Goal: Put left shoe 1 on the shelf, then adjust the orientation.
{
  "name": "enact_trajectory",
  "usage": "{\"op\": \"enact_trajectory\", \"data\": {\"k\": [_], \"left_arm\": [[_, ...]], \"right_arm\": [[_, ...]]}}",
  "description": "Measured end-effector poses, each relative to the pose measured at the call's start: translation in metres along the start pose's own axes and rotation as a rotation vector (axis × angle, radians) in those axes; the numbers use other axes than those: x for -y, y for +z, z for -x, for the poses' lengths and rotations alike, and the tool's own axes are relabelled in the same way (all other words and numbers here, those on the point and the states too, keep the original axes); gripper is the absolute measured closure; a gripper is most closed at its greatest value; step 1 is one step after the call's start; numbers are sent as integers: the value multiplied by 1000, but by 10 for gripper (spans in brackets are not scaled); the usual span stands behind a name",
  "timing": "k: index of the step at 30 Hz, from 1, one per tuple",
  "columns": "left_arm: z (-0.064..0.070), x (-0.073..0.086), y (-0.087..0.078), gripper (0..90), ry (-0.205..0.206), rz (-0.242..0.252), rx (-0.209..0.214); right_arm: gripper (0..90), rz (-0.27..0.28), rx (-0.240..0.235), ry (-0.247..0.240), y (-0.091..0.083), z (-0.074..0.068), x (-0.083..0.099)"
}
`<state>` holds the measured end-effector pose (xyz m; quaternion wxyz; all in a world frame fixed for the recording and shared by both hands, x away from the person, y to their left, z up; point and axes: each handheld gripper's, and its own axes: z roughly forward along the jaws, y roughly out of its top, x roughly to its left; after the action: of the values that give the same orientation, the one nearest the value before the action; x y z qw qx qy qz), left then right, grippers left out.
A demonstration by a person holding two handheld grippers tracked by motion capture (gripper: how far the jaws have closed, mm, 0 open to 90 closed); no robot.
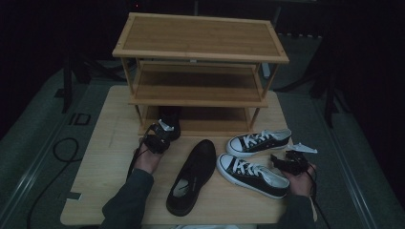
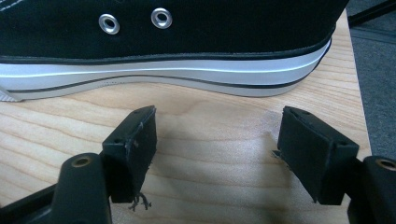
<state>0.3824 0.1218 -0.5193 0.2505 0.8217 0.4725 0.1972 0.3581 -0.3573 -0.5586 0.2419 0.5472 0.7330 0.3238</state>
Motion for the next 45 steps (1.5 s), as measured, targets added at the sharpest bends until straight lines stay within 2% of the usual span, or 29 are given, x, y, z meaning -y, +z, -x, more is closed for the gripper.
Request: {"op": "enact_trajectory", "data": {"k": [3,5,11,16,20,26,29,30,35,42,45], "left_arm": [[0,3,8,893,-3,-28,-3],[-3,3,9,895,-27,-25,13],[-10,1,10,895,-59,-37,-16],[-9,0,9,869,-54,-34,-19],[-8,2,0,802,-50,-2,28],[-7,4,-13,679,-50,28,70],[-6,4,-16,650,-47,30,75],[-3,5,-25,626,-37,41,104],[-2,6,-45,599,-30,67,173],[5,10,-71,586,13,80,256],[7,12,-80,586,27,82,275]], "right_arm": [[280,0,0,1,0,0,0],[281,0,0,0,0,0,0],[280,0,2,2,0,0,0],[280,0,3,3,0,0,0],[281,-1,3,3,0,0,0],[280,-1,3,3,0,0,0],[280,-1,3,3,0,0,0],[280,-1,3,3,0,0,0],[278,0,2,3,1,0,0],[278,-1,2,2,0,0,0],[278,0,2,3,1,0,0]]}}
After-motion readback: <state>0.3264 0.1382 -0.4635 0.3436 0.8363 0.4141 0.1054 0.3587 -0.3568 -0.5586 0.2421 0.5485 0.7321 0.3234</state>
